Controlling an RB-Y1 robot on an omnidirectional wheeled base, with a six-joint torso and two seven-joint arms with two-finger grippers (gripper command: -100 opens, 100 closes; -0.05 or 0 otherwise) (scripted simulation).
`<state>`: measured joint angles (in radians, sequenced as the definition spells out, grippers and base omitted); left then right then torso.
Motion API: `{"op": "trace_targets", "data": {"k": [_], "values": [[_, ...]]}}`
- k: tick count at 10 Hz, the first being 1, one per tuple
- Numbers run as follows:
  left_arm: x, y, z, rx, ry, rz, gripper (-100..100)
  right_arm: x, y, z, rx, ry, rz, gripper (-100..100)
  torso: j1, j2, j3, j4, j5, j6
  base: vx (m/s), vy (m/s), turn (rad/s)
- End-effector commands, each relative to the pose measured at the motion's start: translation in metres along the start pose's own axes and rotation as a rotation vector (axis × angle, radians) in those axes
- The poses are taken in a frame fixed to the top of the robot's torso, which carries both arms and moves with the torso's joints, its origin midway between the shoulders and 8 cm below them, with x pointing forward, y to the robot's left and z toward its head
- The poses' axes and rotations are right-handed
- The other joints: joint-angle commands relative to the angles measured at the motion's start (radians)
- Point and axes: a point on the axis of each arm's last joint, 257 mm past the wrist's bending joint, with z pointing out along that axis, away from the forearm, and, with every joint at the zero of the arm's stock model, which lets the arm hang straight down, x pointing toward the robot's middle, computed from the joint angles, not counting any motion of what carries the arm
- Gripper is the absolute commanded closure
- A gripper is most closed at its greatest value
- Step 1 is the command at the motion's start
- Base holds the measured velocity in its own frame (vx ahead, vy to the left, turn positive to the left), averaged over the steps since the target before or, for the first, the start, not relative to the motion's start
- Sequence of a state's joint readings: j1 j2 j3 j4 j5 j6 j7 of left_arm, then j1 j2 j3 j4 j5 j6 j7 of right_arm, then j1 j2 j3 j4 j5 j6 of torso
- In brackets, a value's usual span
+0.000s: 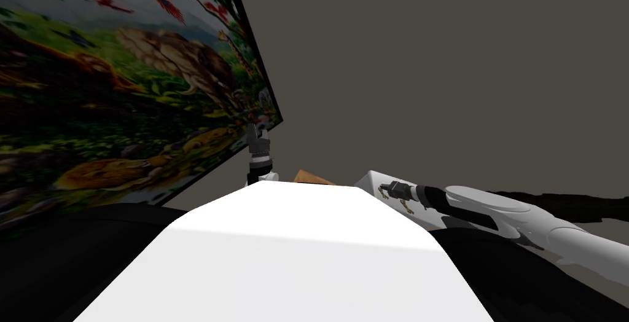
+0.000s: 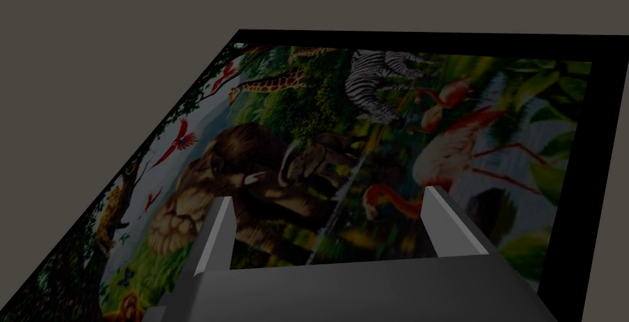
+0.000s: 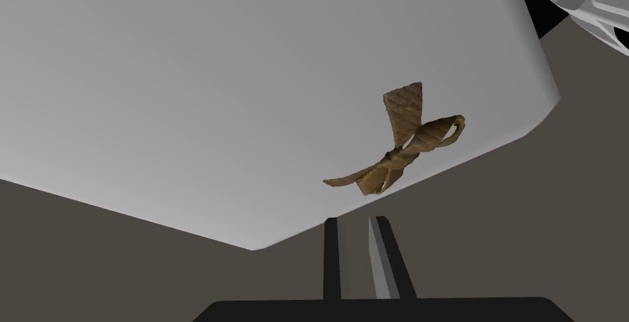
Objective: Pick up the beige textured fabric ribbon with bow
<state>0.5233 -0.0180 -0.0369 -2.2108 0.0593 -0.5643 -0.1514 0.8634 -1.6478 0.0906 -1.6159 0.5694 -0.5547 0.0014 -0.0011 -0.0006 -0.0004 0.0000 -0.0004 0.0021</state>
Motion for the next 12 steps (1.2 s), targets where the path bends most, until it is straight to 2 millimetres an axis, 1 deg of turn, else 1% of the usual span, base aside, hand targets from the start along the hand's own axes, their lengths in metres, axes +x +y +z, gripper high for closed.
{"op": "trace_targets", "data": {"k": [1, 2, 3, 4, 5, 6, 8, 9, 10, 12], "values": [[0.000, 0.000, 0.000, 0.000, 0.000, 0.000, 0, -0.020, -0.011, -0.002, 0.022, -0.030, -0.017, -100, 0.000, 0.000, 0.000, 0.000, 0.000, 0.000, -0.052, -0.042, -0.231], [0.000, 0.000, 0.000, 0.000, 0.000, 0.000, 0, -0.025, -0.013, -0.003, 0.026, -0.035, -0.024, -100, -0.001, 0.002, 0.001, 0.000, 0.000, 0.000, -0.050, -0.044, -0.126], [0.000, 0.000, 0.000, 0.000, 0.000, 0.000, 0, -0.037, -0.020, -0.006, 0.036, -0.045, -0.054, -100, -0.002, 0.002, 0.001, 0.001, -0.001, 0.000, -0.068, -0.069, -0.138], [0.000, 0.000, 0.000, 0.000, 0.000, 0.000, 0, -0.045, -0.025, -0.009, 0.044, -0.047, -0.090, -100, -0.003, 0.004, 0.002, 0.001, -0.001, 0.000, -0.102, -0.113, -0.101], [0.000, 0.000, 0.000, 0.000, 0.000, 0.000, 0, -0.048, -0.029, -0.011, 0.049, -0.042, -0.129, -100, -0.006, 0.005, 0.003, 0.001, -0.001, 0.000, -0.112, -0.155, -0.040], [0.000, 0.000, 0.000, 0.000, 0.000, 0.000, 0, -0.047, -0.030, -0.013, 0.049, -0.031, -0.167, -100, -0.009, 0.006, 0.004, 0.001, -0.002, 0.000, -0.101, -0.193, 0.019], [0.000, 0.000, 0.000, 0.000, 0.000, 0.000, 0, -0.038, -0.024, -0.011, 0.029, -0.009, -0.220, -100, -0.011, 0.007, 0.004, 0.001, -0.003, -0.001, -0.108, -0.155, 0.102], [0.000, 0.000, 0.000, 0.000, 0.000, 0.000, 0, -0.033, -0.019, -0.009, 0.016, -0.002, -0.233, -100, -0.009, 0.006, 0.004, 0.001, -0.003, -0.001, -0.064, -0.078, 0.133], [0.000, 0.000, 0.000, 0.000, 0.000, 0.000, 0, -0.025, -0.010, -0.006, -0.008, 0.003, -0.242, -100, -0.005, 0.004, 0.002, 0.001, -0.002, -0.001, -0.044, -0.032, 0.159], [0.000, 0.000, 0.000, 0.000, 0.000, 0.000, 0, -0.016, 0.006, -0.001, -0.045, -0.001, -0.236, -100, 0.000, 0.001, 0.001, 0.000, 0.000, -0.001, -0.016, 0.005, 0.124]]}}
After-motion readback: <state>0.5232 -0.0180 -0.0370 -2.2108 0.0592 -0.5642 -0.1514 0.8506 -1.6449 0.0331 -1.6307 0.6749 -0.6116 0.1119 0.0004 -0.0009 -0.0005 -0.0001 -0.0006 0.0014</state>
